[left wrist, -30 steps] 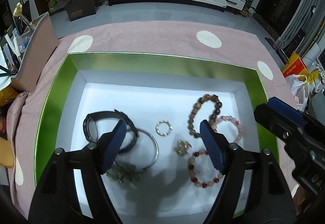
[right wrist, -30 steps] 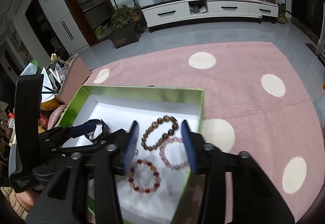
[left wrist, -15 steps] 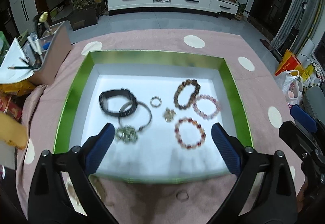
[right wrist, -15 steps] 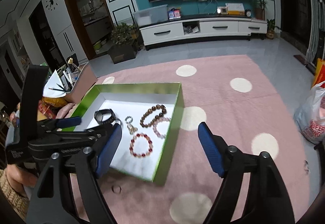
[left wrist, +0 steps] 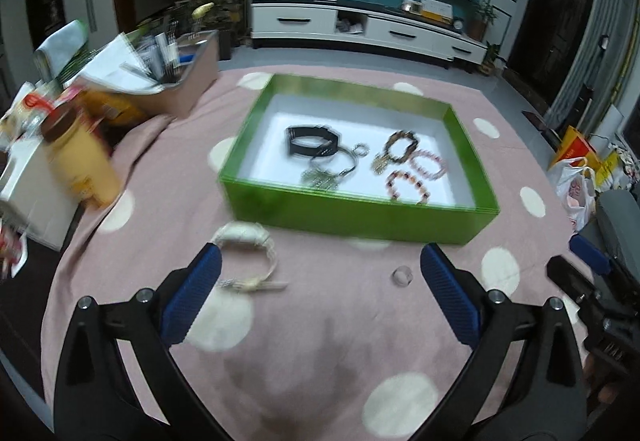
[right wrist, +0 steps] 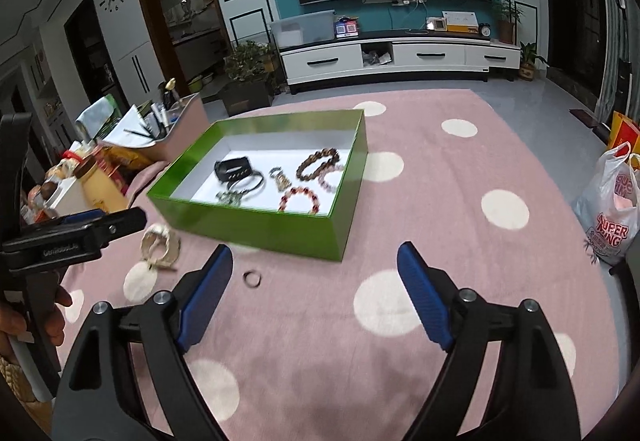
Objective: Organize jewelry
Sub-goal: 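Move both open tools back toward the white watch and black band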
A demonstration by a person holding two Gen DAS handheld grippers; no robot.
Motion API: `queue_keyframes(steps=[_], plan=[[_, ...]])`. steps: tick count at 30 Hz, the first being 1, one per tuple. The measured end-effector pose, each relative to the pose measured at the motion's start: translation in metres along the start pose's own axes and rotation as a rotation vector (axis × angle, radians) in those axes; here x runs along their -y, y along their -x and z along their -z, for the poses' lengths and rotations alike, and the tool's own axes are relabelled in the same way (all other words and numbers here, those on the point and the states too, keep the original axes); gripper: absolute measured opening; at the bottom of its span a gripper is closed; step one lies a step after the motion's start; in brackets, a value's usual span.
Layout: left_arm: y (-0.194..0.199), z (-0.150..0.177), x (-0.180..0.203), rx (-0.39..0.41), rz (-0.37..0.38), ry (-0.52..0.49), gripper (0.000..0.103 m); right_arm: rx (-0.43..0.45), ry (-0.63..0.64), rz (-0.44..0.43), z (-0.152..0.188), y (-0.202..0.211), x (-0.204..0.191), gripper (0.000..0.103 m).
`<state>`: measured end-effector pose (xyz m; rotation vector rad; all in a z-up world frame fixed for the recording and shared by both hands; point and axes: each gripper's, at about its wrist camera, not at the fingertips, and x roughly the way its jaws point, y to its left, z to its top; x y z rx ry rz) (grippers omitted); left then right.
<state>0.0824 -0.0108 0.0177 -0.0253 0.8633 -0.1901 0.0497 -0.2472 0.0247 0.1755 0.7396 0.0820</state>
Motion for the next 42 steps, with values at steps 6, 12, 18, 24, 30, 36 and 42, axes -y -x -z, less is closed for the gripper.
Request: queue_keyframes(steps=[6,12,18,24,30,36,42], plan=[[0.011,0.039,-0.024,-0.016,-0.040,0.035,0.101,-0.005,0.013,-0.013,0.017,0.010,-0.008,0.084],[0.022,0.062,-0.033,-0.016,-0.060,0.030,0.101,-0.016,0.020,-0.026,0.028,0.012,-0.016,0.084],[0.027,0.068,-0.038,-0.021,-0.048,0.040,0.101,-0.031,0.029,-0.034,0.035,0.010,-0.021,0.084],[0.027,0.072,-0.042,-0.024,-0.048,0.049,0.101,-0.045,0.050,-0.042,0.039,0.006,-0.028,0.084],[0.026,0.074,-0.046,-0.016,-0.054,0.048,0.101,-0.059,0.065,-0.040,0.043,-0.002,-0.034,0.084],[0.021,0.074,-0.051,-0.010,-0.055,0.047,0.101,-0.082,0.078,-0.034,0.047,-0.015,-0.038,0.084],[0.015,0.071,-0.057,-0.003,-0.049,0.052,0.101,-0.098,0.090,-0.028,0.048,-0.029,-0.042,0.084]])
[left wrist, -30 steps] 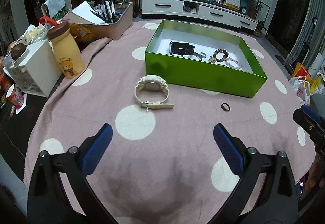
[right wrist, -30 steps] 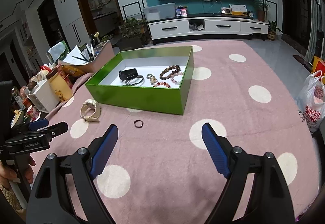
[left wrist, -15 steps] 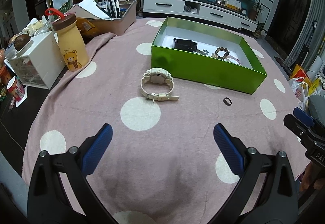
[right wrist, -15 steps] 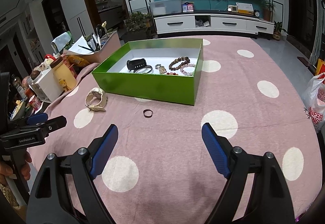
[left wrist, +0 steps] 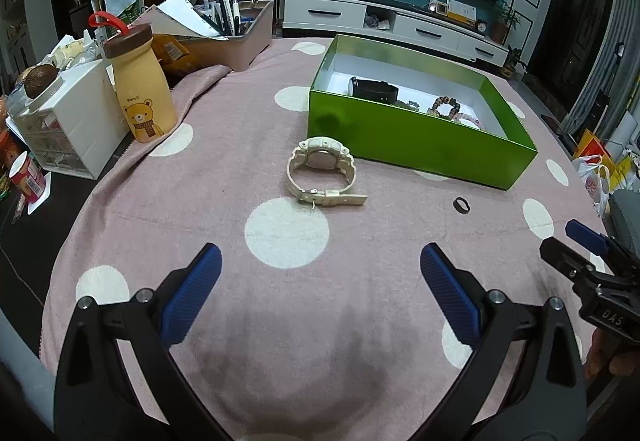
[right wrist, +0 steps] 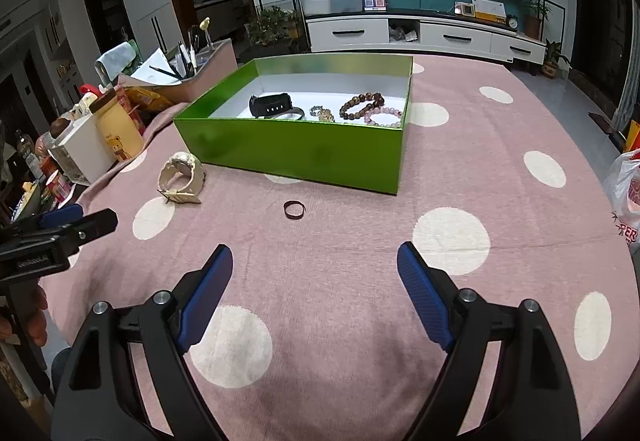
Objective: Organize jewelry
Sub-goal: 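Move both open tools back toward the white watch and black band, then grasp the black band with the right tool while the left tool grasps the white watch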
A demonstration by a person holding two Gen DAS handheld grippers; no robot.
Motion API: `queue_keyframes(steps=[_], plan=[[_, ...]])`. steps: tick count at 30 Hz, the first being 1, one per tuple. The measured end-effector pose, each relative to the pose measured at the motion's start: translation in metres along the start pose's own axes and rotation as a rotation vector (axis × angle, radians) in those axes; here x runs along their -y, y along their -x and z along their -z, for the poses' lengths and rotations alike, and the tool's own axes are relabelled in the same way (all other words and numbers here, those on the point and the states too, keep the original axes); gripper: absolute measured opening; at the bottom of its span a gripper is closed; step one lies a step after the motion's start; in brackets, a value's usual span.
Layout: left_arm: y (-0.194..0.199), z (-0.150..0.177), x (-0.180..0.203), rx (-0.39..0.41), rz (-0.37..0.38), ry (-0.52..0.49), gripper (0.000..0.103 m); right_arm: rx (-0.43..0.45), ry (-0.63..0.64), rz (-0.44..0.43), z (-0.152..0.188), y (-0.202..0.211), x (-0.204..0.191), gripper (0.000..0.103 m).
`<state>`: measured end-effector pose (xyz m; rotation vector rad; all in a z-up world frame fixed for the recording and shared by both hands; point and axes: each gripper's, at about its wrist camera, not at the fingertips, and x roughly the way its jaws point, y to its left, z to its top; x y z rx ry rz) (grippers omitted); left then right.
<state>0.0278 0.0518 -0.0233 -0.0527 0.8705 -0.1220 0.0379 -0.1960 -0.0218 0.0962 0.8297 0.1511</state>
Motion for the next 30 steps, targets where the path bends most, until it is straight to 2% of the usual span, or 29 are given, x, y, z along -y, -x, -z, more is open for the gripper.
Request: queue_keyframes(steps=[10,15,22,25,29,30], plan=[[-0.015,-0.004,-0.018,0.003,-0.005,0.044,0.101,-0.038,0.013,-0.018,-0.004,-0.032,0.003,0.084],[-0.024,-0.004,-0.028,-0.006,-0.006,0.067,0.101,-0.061,0.057,-0.038,-0.009,-0.054,-0.008,0.084],[-0.033,-0.005,-0.034,-0.013,0.000,0.076,0.101,-0.108,0.101,-0.022,-0.021,-0.087,-0.019,0.062],[-0.036,-0.007,-0.035,-0.011,0.006,0.077,0.101,-0.134,0.096,-0.021,-0.023,-0.098,-0.019,0.056],[-0.041,-0.010,-0.036,-0.012,0.011,0.075,0.101,-0.123,0.126,-0.003,-0.025,-0.103,-0.021,0.050],[-0.042,-0.010,-0.036,-0.012,0.013,0.074,0.101,-0.121,0.148,0.011,-0.025,-0.104,-0.023,0.044]])
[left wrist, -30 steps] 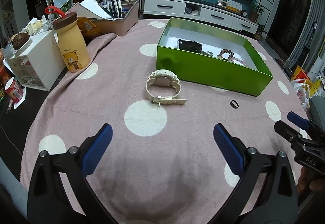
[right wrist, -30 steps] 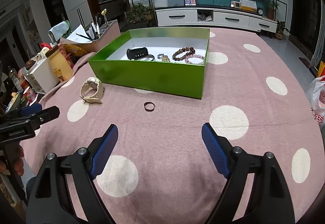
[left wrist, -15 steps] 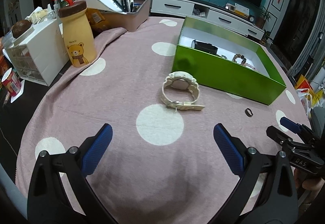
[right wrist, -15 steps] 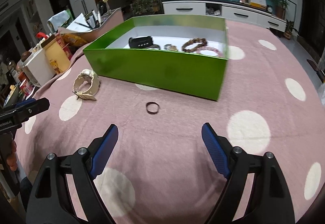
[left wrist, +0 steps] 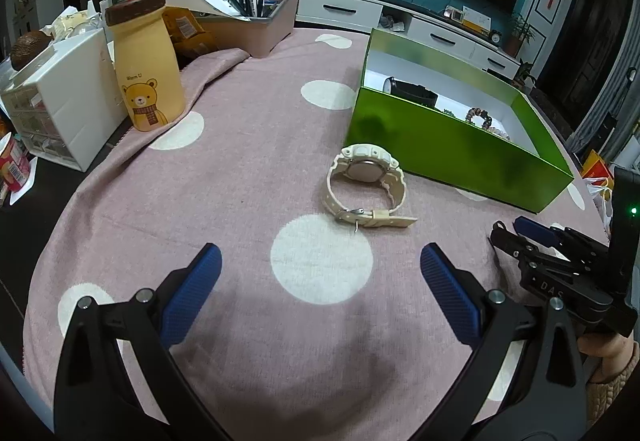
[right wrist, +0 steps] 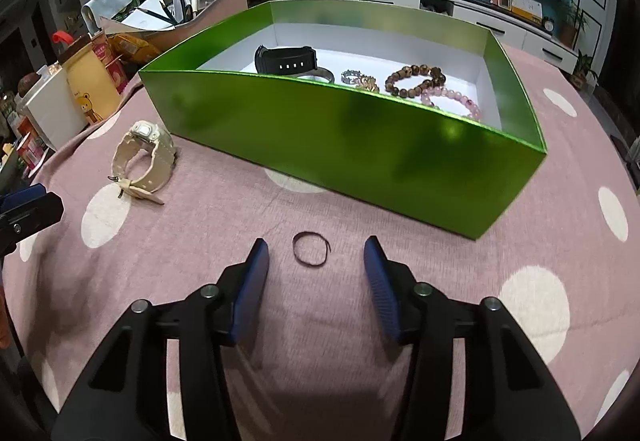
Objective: Organize jewelry
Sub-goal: 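Grasp the black band with the right tool while the left tool grasps the white watch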
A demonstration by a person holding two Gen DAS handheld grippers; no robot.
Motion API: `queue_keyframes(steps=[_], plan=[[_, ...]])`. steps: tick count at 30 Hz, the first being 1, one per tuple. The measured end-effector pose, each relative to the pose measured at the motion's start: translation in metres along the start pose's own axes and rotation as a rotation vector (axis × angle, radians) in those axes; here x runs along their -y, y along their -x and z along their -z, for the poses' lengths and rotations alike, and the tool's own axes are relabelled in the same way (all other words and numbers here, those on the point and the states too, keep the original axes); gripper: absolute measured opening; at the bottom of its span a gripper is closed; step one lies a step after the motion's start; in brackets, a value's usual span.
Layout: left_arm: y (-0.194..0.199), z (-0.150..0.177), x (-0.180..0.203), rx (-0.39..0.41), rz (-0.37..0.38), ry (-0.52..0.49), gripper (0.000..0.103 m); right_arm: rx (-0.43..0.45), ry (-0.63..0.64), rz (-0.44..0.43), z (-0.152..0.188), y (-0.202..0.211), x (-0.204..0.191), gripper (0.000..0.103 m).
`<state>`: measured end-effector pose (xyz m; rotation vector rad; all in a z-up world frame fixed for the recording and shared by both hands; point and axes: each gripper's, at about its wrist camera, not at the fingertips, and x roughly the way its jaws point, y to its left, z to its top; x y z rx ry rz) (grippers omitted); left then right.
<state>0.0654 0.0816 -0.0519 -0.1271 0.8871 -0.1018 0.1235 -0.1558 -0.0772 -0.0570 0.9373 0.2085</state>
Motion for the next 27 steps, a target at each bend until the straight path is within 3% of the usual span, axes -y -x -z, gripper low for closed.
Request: queue_keyframes(steps=[3,4,18,27], plan=[[-0.004,-0.001,0.001,-0.004,0.001,-0.004,0.101,0.002,0.027,-0.009,-0.001,-0.001,-0.003,0.021],[-0.006,-0.002,0.002,-0.005,0.000,-0.007,0.101,0.003,0.040,0.000,-0.001,0.000,-0.004,0.019],[-0.038,-0.038,0.015,-0.003,-0.024,-0.030,0.099,0.076,-0.047,-0.088,0.017,0.037,0.013,0.018],[-0.074,-0.048,0.022,-0.107,-0.062,-0.085,0.080,0.121,-0.075,-0.113,0.022,0.056,0.020,0.018]])
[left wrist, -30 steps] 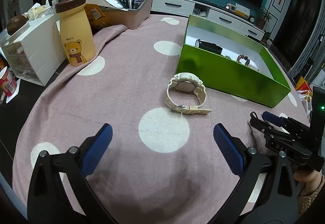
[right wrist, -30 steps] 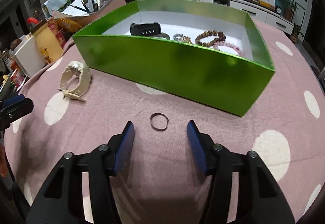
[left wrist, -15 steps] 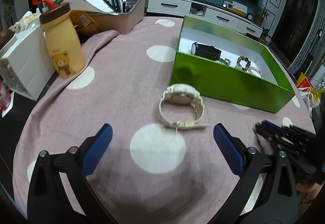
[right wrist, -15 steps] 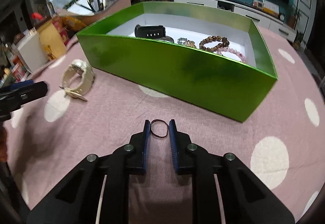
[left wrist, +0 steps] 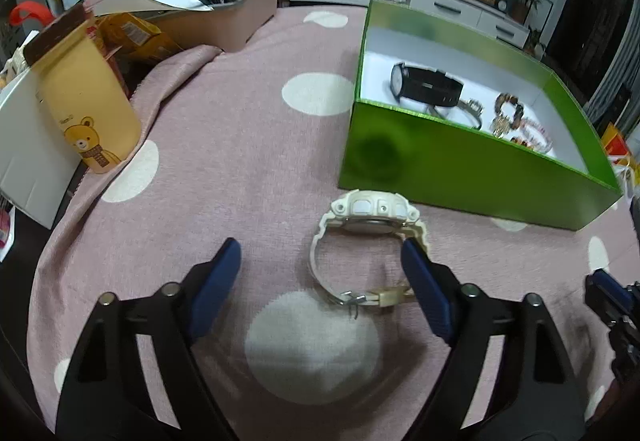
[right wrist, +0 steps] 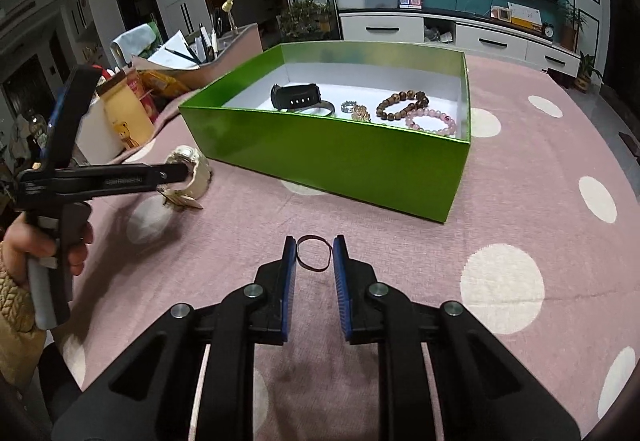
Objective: Organize jewelry
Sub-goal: 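Grasp the black band with the right tool while the left tool grasps the white watch, then lift the white watch with the left tool while the right tool lifts the black band toward the box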
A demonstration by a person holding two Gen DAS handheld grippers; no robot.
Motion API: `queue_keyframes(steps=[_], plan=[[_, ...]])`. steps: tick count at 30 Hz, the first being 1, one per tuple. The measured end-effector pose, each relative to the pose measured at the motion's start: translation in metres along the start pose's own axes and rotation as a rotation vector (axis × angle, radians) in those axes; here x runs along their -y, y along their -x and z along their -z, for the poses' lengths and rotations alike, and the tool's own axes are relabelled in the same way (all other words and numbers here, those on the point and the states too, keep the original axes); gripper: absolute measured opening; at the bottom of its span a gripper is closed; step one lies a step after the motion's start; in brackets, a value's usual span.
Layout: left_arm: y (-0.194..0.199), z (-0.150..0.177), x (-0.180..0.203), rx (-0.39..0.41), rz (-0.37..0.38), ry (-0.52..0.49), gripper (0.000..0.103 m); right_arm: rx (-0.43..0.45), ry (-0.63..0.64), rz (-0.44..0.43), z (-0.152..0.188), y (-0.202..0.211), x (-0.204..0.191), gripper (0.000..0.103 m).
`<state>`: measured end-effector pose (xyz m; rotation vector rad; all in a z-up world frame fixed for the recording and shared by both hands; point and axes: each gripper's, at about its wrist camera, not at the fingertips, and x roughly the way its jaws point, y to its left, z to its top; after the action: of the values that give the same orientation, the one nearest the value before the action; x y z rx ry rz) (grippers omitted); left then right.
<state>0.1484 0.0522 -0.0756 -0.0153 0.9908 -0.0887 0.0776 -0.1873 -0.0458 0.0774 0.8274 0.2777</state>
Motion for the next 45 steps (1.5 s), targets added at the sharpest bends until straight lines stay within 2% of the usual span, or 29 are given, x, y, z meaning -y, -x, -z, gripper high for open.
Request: queue_keyframes(steps=[5,10,13,15,17,22,29,45], plan=[[-0.014,-0.001,0.000,-0.044,-0.008,0.003,0.070,0.009,-0.017,-0.014,0.003,0.005,0.005,0.018],[-0.017,-0.003,0.003,-0.046,-0.030,-0.021,0.063,0.016,-0.031,-0.018,0.006,0.008,0.010,0.018],[-0.017,-0.004,0.002,-0.043,-0.037,-0.020,0.052,0.018,-0.040,-0.022,0.006,0.009,0.011,0.018],[-0.016,-0.004,0.002,-0.039,-0.041,-0.019,0.041,0.019,-0.039,-0.023,0.007,0.009,0.011,0.018],[-0.015,-0.004,0.003,-0.037,-0.040,-0.024,0.025,0.020,-0.037,-0.022,0.009,0.009,0.011,0.018],[-0.014,-0.004,0.006,-0.043,-0.041,-0.023,0.013,0.026,-0.046,-0.023,0.011,0.012,0.013,0.018],[-0.009,0.000,0.004,-0.053,-0.034,0.018,0.008,0.043,-0.060,-0.020,0.012,0.021,0.018,0.018],[0.027,0.028,0.020,-0.046,0.043,0.032,0.008,0.072,-0.079,-0.023,0.020,0.041,0.021,0.018]])
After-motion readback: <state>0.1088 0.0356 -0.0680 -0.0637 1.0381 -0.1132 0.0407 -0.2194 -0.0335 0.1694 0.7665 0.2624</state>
